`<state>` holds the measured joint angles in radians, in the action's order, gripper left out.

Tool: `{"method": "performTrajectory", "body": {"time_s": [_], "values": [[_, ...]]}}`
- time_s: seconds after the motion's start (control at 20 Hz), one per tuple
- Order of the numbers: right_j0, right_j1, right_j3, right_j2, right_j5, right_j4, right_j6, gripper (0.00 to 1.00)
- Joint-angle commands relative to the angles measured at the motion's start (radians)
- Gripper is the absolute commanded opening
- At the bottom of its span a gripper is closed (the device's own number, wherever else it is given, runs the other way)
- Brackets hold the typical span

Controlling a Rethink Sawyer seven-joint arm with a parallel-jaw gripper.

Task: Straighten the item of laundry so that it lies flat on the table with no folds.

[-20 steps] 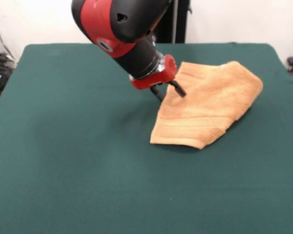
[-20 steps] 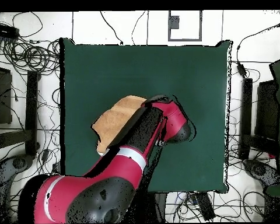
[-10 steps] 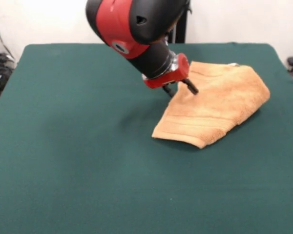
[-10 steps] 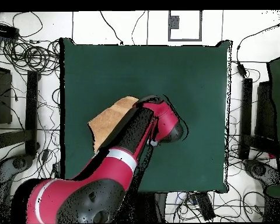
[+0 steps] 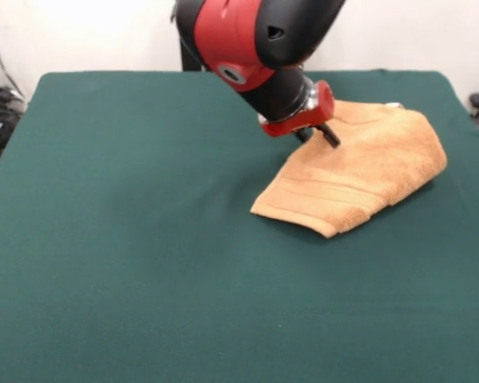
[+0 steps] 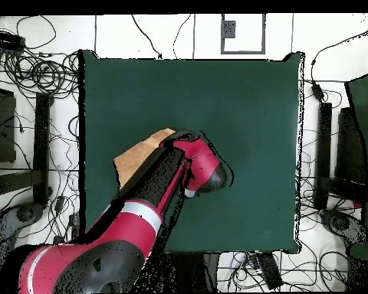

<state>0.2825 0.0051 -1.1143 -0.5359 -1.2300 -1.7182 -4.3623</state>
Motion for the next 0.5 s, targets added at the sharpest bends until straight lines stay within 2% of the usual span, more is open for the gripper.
{"method": "performTrajectory", "body": {"time_s": [0.05,0.2,0.5], "values": [[0.037,0.082,-0.090,0.128,0.107,0.087,-0.333,0.00],[0.046,0.084,-0.096,0.132,0.114,0.091,-0.338,0.00],[0.034,0.110,-0.045,0.130,0.114,0.093,-0.352,0.00]]}}
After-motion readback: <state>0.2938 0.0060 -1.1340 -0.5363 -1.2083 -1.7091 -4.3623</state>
